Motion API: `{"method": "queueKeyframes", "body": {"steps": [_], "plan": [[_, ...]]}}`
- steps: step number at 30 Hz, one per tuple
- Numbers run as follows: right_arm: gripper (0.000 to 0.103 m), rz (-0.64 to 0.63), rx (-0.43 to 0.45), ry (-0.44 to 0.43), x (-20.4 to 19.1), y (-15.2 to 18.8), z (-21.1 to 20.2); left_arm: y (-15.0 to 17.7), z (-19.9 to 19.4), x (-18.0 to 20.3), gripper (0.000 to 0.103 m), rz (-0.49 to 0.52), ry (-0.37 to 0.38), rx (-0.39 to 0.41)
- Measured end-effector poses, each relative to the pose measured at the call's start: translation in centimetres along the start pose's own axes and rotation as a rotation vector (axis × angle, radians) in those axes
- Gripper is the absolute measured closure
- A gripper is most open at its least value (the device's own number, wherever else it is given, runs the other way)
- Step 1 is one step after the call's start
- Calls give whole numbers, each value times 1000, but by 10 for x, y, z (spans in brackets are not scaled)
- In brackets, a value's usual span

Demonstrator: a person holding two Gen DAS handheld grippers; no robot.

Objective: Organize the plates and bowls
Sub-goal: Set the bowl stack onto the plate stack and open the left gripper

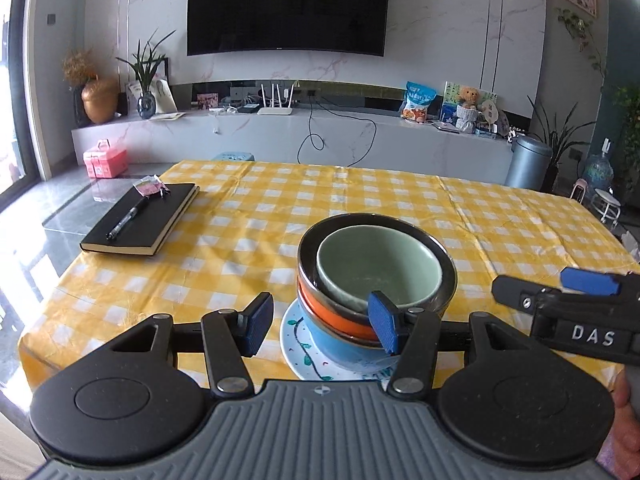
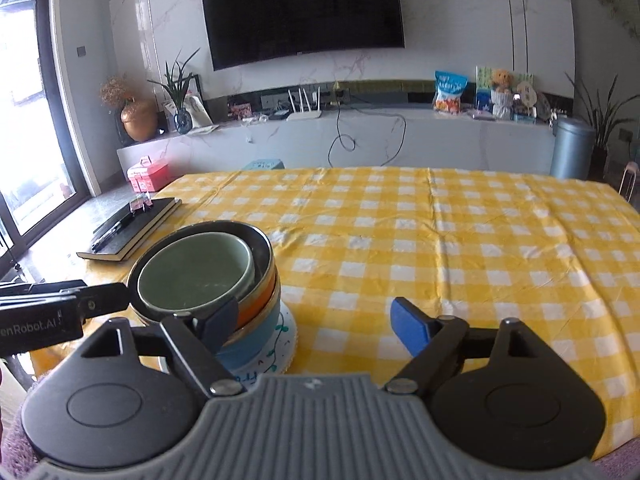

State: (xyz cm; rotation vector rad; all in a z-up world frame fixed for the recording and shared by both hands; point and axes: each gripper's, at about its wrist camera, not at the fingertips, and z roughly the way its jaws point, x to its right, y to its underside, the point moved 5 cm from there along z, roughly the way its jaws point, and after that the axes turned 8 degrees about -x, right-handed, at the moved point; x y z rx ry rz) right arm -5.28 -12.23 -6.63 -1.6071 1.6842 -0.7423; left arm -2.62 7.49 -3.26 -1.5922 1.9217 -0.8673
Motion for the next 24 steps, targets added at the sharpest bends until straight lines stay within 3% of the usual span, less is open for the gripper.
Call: {"method": "queueKeyframes", "body": {"steps": [8,15,24], "plan": [[15,-63,68,48,-7,11,-11,20,6,11,40,86,-45,-17],[10,-133,-6,68,-14,24,3,26,12,6,40,133,-136,-43],[7,-172,-46,43,-25,34,8,35,15,4,35,158,-139,-70]]}}
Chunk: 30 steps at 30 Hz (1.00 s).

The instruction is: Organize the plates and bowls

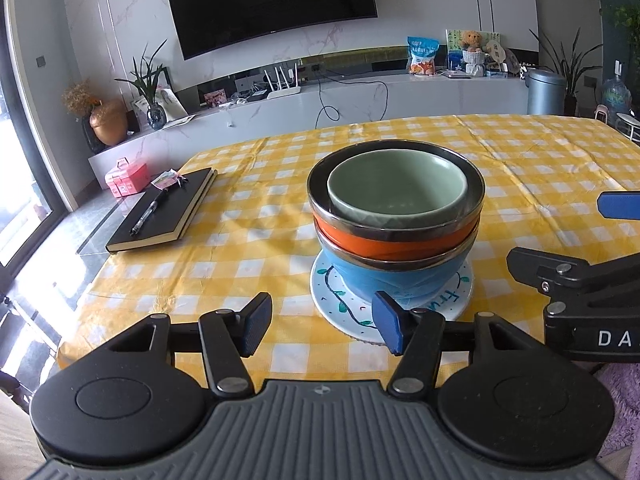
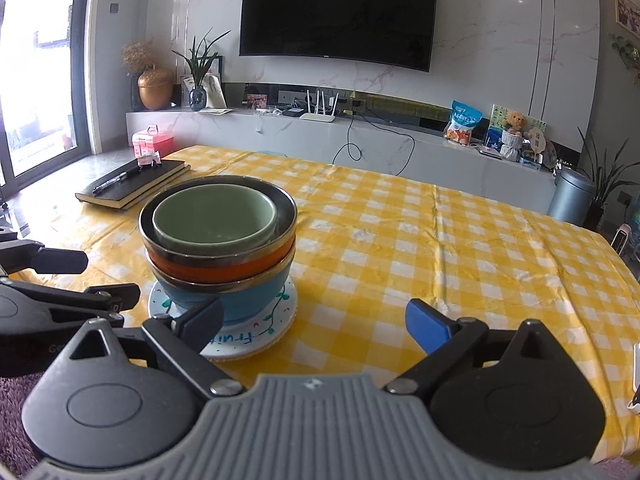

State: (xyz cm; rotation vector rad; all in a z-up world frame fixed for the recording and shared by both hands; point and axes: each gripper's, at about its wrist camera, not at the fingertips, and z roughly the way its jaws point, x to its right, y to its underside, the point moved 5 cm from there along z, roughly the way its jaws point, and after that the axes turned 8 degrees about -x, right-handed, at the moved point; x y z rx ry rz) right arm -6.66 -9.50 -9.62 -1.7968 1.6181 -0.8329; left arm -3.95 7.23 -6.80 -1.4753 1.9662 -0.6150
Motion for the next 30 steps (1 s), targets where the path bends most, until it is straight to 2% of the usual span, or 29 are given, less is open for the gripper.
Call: {"method": "queueKeyframes", "body": {"steps": [3,5,10,15,30], "plan": [[7,5,-32,-22,-2,1,3,1,-1,-3,28,-3,-4,8],[7,6,-52,-32,-4,2,5,2,-1,-4,28,-5,8,1],[7,11,-98,-56,-6,6,9,5,4,-5,27,-16,22,-46],[7,39,-137,-59,-3,10,11,10,8,-3,21,-14,20,-85],[7,47,-139,-52,-3,10,7,11,3,-5,17,-24,11,-87]]}}
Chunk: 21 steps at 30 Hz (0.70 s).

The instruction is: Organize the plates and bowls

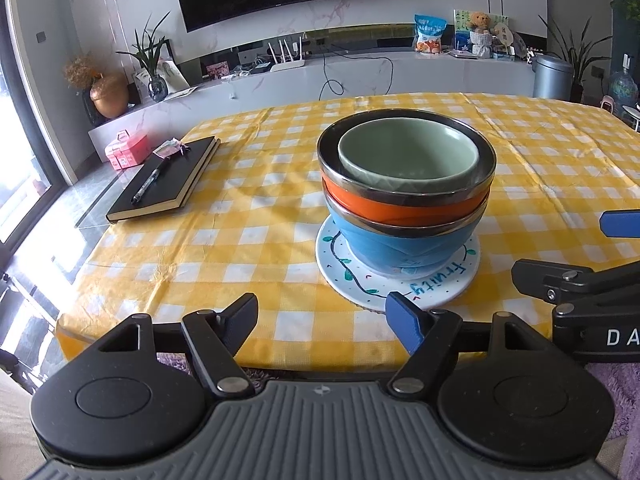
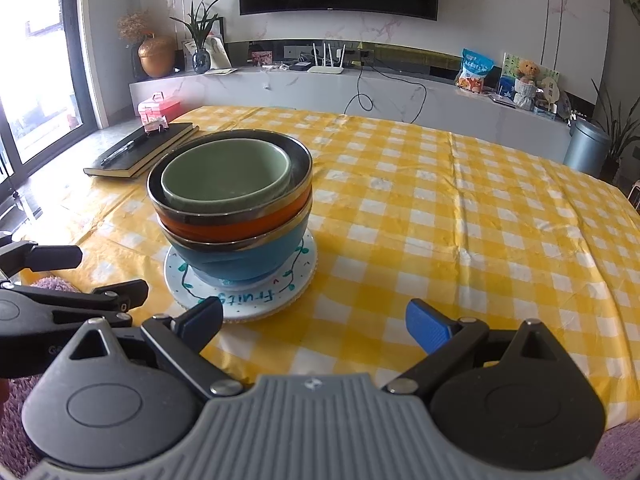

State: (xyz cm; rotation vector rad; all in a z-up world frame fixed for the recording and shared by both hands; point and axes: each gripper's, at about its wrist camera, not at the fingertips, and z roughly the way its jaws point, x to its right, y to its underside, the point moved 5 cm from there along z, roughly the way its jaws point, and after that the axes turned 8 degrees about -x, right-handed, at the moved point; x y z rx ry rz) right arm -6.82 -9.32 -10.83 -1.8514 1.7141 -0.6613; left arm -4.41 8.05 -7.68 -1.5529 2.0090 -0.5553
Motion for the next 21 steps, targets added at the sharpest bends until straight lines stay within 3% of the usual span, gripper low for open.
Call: {"method": "queueKeyframes", "body": {"steps": [21], "plan": [[7,-4,-8,10,-1,-1,1,1,-2,0,17,2,-1,4]]}}
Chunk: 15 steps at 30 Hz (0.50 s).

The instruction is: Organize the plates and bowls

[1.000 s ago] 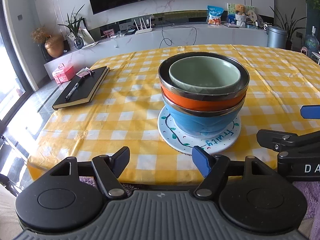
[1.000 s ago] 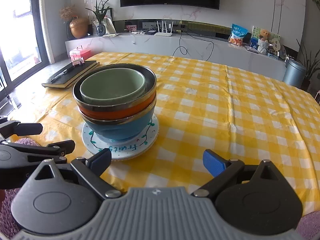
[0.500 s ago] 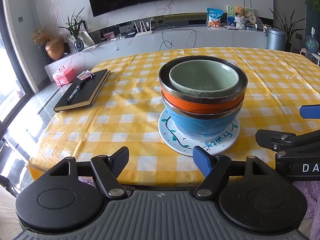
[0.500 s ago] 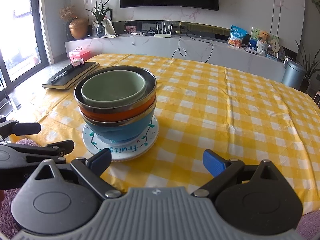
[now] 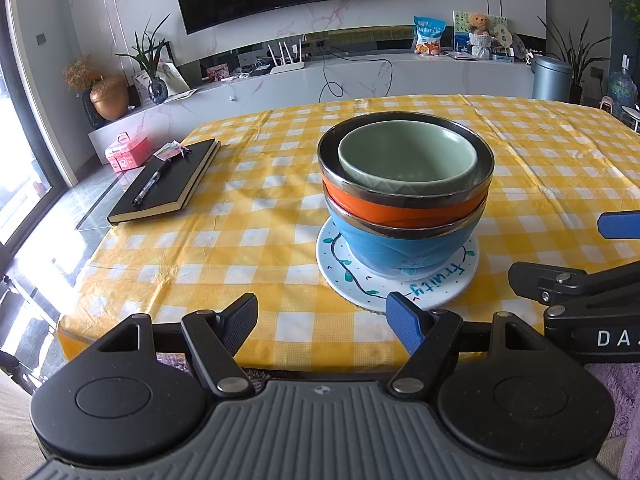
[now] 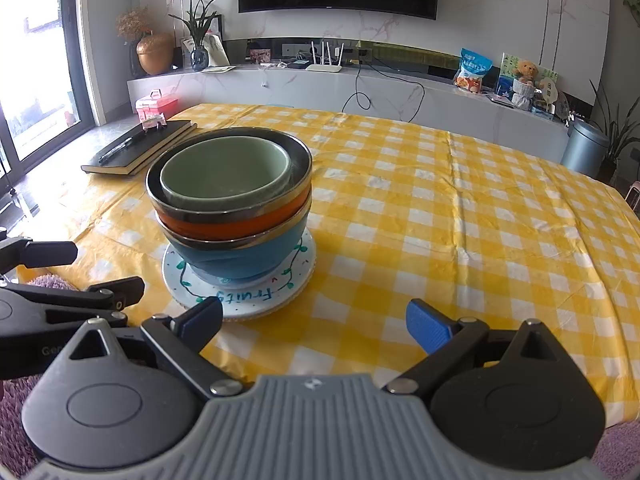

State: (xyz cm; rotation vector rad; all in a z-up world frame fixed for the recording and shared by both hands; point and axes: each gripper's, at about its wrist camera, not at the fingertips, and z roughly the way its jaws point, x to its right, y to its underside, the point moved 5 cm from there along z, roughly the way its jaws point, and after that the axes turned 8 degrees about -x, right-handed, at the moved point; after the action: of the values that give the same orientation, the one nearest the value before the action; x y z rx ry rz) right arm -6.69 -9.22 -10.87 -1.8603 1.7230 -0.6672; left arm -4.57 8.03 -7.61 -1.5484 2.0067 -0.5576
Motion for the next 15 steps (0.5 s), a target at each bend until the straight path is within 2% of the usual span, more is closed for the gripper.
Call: {"method": "queueKeyframes", "body": {"steps": [15], "plan": [[7,1,-1,0,0,0,0,-1,-2,1,17,8,-1,2]]}}
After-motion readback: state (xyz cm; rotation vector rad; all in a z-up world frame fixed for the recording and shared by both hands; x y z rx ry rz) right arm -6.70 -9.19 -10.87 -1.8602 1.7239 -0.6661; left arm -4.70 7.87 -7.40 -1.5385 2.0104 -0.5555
